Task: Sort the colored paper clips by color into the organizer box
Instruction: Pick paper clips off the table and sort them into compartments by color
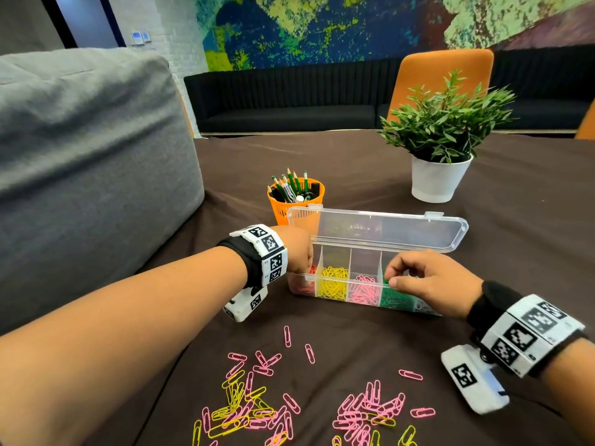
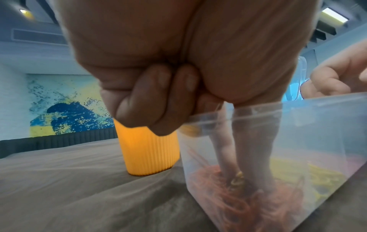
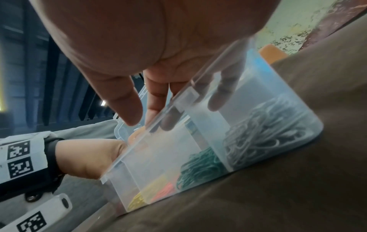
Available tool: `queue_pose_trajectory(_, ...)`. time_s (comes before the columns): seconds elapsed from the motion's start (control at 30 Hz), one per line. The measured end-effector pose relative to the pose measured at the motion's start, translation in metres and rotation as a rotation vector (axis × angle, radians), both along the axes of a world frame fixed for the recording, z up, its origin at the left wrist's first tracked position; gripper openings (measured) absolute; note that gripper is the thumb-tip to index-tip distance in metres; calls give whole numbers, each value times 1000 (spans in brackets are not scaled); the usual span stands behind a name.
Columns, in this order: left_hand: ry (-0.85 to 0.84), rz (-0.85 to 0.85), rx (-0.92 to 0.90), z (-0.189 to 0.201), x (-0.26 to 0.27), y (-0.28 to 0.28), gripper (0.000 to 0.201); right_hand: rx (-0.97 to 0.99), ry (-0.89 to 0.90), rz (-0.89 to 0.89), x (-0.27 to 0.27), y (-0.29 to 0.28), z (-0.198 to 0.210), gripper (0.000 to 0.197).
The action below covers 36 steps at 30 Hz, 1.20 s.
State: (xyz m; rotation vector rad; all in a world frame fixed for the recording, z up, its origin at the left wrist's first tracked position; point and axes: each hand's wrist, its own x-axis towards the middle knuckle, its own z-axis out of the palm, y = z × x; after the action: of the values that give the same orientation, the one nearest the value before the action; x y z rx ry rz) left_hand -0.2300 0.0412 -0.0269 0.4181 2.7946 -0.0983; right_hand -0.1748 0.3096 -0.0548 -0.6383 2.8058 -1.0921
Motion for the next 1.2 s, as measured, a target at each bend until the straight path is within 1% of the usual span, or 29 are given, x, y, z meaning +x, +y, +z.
queue_pose_trajectory(0.07,-5,-7,1,0,1,0,13,-8,13,-2,-1,-1,0,4)
queue_pose_trajectory(0.17,-17,8,51,2,1,-3,9,-2,22,-5,-2,-1,-2,6)
queue_pose_trajectory(0.23,-57,63,152,6,0,-8,5,-8,16,-10,-3,-1,-2,4)
queue_pose_trajectory(0.3,-121,126,285,10,-1,-15,3,-3,18,-20,-3,0,-3,5)
queue_pose_trajectory(0.5,-224,281,570,22,6,-27,7,16,26,-34,-4,0,-5,8)
queue_pose_trajectory(0.57,-227,317,623,22,8,-29,11,13,18,-41,-4,0,-6,7)
queue_pose_trajectory(0.87,-200,398,833,17,12,-30,10,26,44,-37,-2,-2,-4,7)
queue_pose_trajectory(1.0,-190,331,862,15,15,-11,8,36,35,-54,-3,-2,-5,6)
queue_pose_trajectory(1.07,-173,287,851,15,18,0,13,32,29,-64,-3,-2,-5,5)
queue_pose_trajectory(1.13,-93,247,768,17,22,7,19,27,13,-79,-2,-3,-4,5)
queue_pose_trajectory(1.2,75,162,643,22,33,9,21,18,0,-80,-3,-4,-3,5)
